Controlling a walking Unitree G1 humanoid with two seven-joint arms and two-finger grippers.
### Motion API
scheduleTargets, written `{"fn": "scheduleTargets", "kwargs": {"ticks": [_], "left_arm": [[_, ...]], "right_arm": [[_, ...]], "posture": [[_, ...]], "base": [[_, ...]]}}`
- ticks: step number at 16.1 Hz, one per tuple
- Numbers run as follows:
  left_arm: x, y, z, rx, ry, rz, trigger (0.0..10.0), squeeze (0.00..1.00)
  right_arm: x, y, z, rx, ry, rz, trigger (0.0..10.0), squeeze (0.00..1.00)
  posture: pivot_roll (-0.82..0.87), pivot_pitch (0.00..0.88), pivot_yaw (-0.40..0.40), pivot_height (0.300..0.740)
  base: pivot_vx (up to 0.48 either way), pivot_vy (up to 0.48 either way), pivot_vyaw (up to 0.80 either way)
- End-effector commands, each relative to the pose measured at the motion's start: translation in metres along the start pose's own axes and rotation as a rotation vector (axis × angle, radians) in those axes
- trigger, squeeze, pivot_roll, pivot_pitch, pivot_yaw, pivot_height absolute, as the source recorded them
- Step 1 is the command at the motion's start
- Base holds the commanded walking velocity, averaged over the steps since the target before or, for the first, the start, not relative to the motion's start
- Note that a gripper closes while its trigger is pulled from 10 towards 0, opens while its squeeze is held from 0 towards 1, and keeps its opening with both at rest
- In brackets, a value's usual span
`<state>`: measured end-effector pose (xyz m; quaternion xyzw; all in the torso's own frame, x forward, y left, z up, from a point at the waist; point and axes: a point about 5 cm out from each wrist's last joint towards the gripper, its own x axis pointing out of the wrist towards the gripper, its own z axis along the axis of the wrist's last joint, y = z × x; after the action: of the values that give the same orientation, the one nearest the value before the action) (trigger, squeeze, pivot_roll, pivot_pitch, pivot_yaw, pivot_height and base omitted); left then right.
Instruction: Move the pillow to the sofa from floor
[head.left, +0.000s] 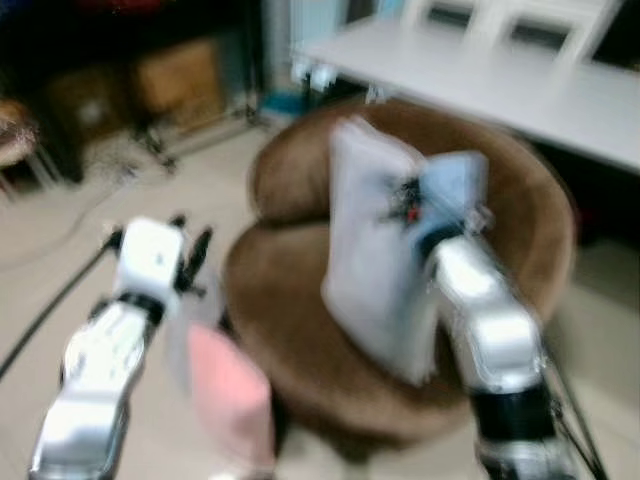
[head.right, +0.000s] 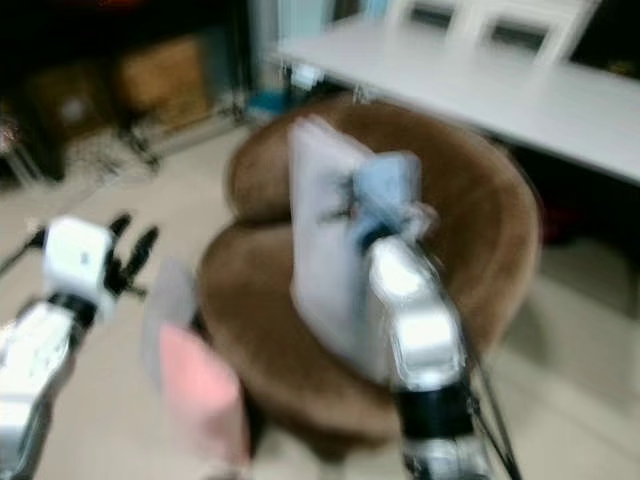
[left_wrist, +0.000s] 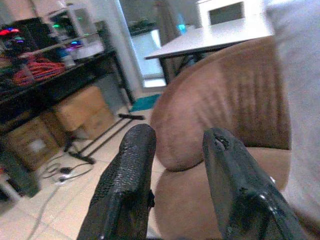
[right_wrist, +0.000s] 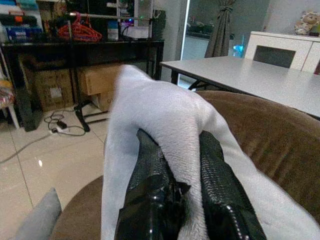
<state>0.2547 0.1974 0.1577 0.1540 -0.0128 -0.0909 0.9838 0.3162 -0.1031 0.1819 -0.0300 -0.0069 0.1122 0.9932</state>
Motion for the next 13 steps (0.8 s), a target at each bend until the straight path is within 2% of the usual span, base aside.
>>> {"fn": "scheduleTargets", "kwargs": {"ticks": [1,9,13], "left_arm": [[0.0022,-0.0047,0.0065,0.004,-0.029,-0.021,10.0,0.00],[0.0019,-0.0058,0.0057,0.004,-0.028,-0.022,10.0,0.00],[-0.0001,-0.0076,0.0036,0.008,-0.022,-0.028,10.0,0.00]], "right_arm": [[-0.0011,-0.0121,0.0169,-0.013,-0.088,-0.039,10.0,0.00],[0.0022,-0.0079,0.0243,0.005,-0.098,-0.011,10.0,0.00],[0.0028,-0.0099,0.0231,-0.011,-0.085,-0.007,10.0,0.00]], "posture": [[-0.07,0.000,0.000,0.740],[-0.06,0.000,-0.008,0.740],[-0.06,0.000,-0.017,0.740]], "base": [[0.330,0.000,0.00],[0.321,0.000,0.00],[0.304,0.000,-0.62]]}}
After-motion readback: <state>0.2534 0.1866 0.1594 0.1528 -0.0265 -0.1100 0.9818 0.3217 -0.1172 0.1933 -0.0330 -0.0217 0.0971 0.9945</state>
